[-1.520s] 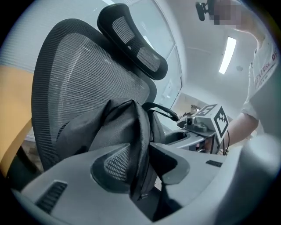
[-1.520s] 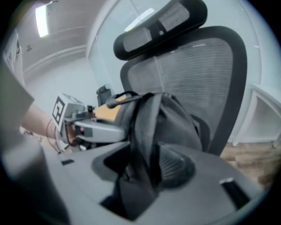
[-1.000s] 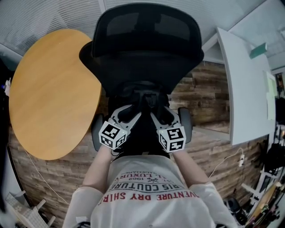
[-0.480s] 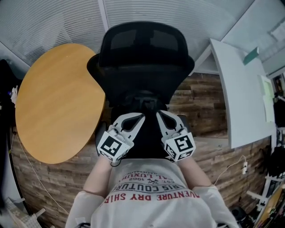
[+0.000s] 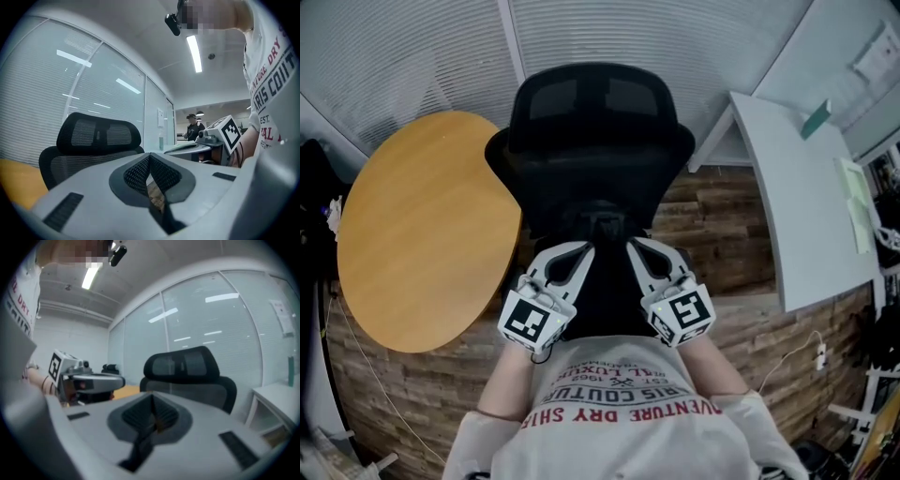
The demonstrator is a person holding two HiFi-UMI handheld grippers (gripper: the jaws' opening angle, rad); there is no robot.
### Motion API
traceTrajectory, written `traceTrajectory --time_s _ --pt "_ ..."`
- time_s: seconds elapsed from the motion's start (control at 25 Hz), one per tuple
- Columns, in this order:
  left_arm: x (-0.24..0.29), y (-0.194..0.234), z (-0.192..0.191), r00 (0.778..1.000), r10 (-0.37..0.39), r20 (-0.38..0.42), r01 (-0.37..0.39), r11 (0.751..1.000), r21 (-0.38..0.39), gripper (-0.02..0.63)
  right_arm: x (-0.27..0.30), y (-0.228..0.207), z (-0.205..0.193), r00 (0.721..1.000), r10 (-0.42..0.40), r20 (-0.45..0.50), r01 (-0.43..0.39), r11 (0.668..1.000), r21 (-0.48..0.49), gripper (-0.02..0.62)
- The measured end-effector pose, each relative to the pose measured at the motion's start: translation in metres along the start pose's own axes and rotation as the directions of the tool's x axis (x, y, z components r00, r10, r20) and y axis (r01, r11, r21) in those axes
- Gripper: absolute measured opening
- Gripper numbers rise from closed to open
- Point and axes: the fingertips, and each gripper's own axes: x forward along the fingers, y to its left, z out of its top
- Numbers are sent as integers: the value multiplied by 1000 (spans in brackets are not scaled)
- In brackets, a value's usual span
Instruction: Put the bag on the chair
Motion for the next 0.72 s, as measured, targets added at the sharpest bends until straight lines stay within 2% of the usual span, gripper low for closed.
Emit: traceTrajectory --time_s 0.32,0.72 --pt "-2 -4 0 1000 -6 -16 6 1000 8 29 -1 7 7 1000 19 12 -19 1000 -24 26" --pt "-7 -7 -2 1000 -18 -18 18 1000 7 29 0 10 16 999 -2 48 2 1000 20 26"
